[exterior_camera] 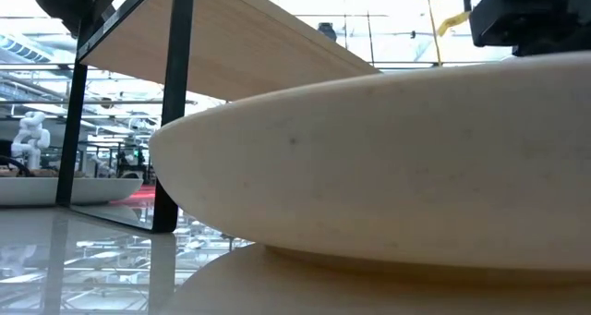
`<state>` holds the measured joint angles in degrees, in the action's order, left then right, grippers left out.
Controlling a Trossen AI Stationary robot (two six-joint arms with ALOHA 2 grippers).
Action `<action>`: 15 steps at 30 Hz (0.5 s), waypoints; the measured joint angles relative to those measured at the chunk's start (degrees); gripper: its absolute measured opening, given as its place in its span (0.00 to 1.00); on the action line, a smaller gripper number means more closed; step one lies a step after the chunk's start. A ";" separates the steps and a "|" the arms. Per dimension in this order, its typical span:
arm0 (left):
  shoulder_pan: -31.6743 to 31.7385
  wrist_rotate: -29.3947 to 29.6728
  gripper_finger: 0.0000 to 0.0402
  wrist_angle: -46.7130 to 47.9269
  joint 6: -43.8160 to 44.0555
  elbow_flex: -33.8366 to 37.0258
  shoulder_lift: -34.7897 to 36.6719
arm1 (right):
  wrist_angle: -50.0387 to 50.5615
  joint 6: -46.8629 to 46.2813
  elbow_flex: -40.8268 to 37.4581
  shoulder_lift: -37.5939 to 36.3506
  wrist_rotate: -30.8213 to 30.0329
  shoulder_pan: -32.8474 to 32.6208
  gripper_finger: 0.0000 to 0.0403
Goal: Place and stack plates onto a shelf
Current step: Put the bottom big light pink plate on the shelf
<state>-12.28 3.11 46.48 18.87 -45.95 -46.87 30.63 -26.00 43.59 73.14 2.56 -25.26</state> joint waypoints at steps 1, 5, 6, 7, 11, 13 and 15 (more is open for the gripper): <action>-0.15 0.00 0.01 0.00 0.14 0.00 0.00 | 0.00 0.19 0.00 0.43 0.00 0.00 0.28; -0.56 0.40 0.01 -0.02 0.77 0.00 0.00 | 0.02 1.27 0.00 2.55 0.33 0.00 0.32; -0.66 0.80 0.01 -0.02 0.81 0.00 0.00 | 0.02 1.59 0.00 3.09 0.37 0.00 0.33; -0.78 1.22 0.01 -0.02 0.81 0.00 0.00 | 0.04 1.97 0.00 3.53 0.38 0.00 0.33; -1.30 2.35 0.01 -0.02 0.86 0.00 0.00 | 0.08 2.94 0.00 5.19 0.23 0.00 0.33; -1.39 2.78 0.01 -0.02 0.88 0.00 0.00 | 0.56 3.15 0.00 6.18 0.22 0.02 0.33; -1.39 2.93 0.01 -0.02 0.88 0.00 0.00 | 1.46 3.50 0.00 7.11 0.23 0.02 0.33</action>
<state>-13.67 6.04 46.46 19.75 -45.95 -46.87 32.09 -22.50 43.59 80.26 2.79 -25.23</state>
